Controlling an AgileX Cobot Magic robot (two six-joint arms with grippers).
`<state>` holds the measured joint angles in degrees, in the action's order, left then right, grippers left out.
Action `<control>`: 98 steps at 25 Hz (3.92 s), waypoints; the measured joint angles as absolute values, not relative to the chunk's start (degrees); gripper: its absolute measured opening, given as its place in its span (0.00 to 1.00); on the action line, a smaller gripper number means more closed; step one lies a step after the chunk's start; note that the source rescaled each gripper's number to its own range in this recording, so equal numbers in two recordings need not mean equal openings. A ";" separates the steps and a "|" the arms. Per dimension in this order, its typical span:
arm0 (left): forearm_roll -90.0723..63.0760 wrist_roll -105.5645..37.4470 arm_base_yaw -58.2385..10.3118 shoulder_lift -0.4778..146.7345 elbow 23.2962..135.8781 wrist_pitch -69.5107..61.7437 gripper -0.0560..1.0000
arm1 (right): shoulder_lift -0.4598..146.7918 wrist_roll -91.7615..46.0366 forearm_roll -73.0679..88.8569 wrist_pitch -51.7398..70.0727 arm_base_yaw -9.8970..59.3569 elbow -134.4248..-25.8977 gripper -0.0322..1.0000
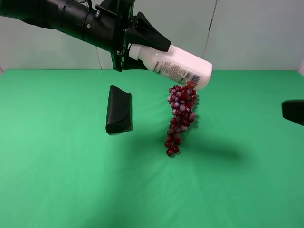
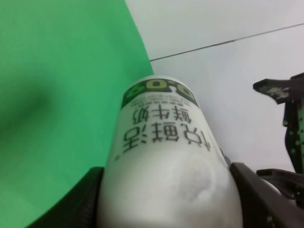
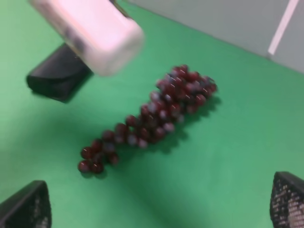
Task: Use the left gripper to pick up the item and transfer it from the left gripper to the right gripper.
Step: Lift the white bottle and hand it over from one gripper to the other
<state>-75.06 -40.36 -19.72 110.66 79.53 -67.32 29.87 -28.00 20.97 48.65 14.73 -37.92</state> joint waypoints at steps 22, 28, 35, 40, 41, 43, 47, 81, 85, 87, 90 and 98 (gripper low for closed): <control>-75.06 -40.47 -19.72 110.66 79.53 -67.32 0.07 | 63.85 -33.79 10.64 44.23 35.26 -58.49 1.00; -75.06 -40.51 -19.72 110.66 79.53 -67.32 0.07 | 68.25 -33.83 10.48 43.23 35.26 -61.15 1.00; -75.06 -40.52 -19.72 110.66 79.53 -67.32 0.07 | 70.95 -34.17 10.88 43.16 35.26 -63.11 1.00; -75.07 -40.52 -19.72 110.66 79.53 -67.32 0.07 | 72.21 -35.51 11.86 43.03 35.26 -63.41 1.00; -75.07 -40.52 -19.72 110.66 79.53 -67.32 0.07 | 72.54 -35.84 12.06 43.03 35.26 -63.43 1.00; -75.07 -40.57 -19.72 110.66 79.53 -67.32 0.07 | 73.25 -36.60 12.56 42.99 35.26 -63.48 1.00; -75.07 -40.57 -19.72 110.66 79.53 -67.32 0.07 | 74.65 -37.27 13.66 42.92 35.26 -63.48 1.00; -75.07 -40.57 -19.72 110.66 79.53 -67.32 0.07 | 83.53 -36.86 14.79 39.76 35.26 -63.48 0.82; -74.14 -40.57 -19.72 110.66 79.53 -67.32 0.07 | 83.53 -36.83 14.79 39.76 35.26 -63.48 0.45; -73.84 -40.57 -19.72 110.66 79.53 -67.32 0.07 | 83.53 -36.83 14.79 39.76 35.26 -63.48 0.34; -73.77 -40.57 -19.72 110.66 79.53 -67.32 0.07 | 83.53 -36.83 14.79 39.74 35.26 -63.48 0.21; -73.77 -40.57 -19.72 110.66 79.53 -67.32 0.07 | 83.53 -36.89 14.95 39.84 35.44 -63.48 0.07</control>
